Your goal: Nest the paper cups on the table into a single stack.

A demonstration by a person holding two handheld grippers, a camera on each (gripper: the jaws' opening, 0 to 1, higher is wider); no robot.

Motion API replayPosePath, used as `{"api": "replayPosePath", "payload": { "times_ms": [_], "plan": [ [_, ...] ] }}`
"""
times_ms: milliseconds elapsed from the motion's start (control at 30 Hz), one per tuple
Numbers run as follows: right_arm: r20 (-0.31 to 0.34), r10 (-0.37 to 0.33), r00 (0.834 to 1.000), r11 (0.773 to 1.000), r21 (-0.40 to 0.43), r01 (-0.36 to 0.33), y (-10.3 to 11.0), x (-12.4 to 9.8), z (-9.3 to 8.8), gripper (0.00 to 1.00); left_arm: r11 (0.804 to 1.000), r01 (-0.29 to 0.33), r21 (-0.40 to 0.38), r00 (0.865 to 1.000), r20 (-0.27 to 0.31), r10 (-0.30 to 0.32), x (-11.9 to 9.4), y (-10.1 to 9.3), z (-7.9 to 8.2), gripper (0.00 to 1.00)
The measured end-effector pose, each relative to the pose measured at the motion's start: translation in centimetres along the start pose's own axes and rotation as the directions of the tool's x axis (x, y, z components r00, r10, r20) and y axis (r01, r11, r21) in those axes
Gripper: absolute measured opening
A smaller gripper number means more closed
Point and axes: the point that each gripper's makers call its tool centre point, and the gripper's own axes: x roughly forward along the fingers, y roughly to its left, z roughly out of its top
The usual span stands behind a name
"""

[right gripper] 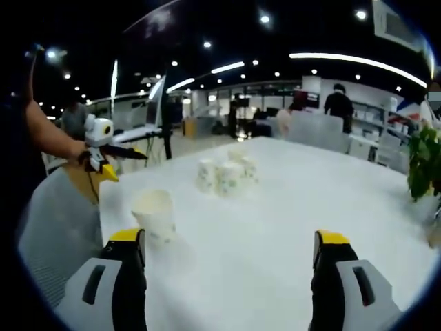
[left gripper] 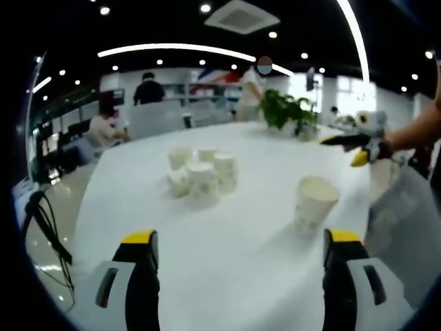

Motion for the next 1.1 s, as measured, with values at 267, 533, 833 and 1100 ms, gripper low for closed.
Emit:
{"api": "replayPosePath", "payload": {
  "times_ms": [267, 533, 833, 1100],
  "plan": [
    [0.002, -0.004, 1.0, 1.0, 0.011, 0.004, 0.0, 0.1, 0.0, 1.0, 1.0, 0.002, 0.029, 1.0, 0.003, -0.002, 1.2, 0.4, 0.5, 0.99],
    [-0.004, -0.01, 1.0, 1.0, 0.026, 0.01, -0.5, 0.0, -0.4, 1.0, 0.999, 0.009, 0.045, 0.999, 0.031, -0.011, 3.7, 1.2, 1.1, 0.99],
    [-0.007, -0.013, 1.0, 0.999, 0.042, 0.014, -0.7, 0.0, -0.6, 1.0, 1.0, 0.023, 0.013, 0.999, 0.022, -0.023, 7.0, 2.6, 1.3, 0.96],
    [-0.008, -0.016, 1.0, 0.998, 0.054, 0.017, -1.1, -0.1, -0.4, 1.0, 0.999, 0.033, -0.008, 0.999, 0.021, -0.033, 9.7, 3.6, 1.2, 0.88]
  ]
}}
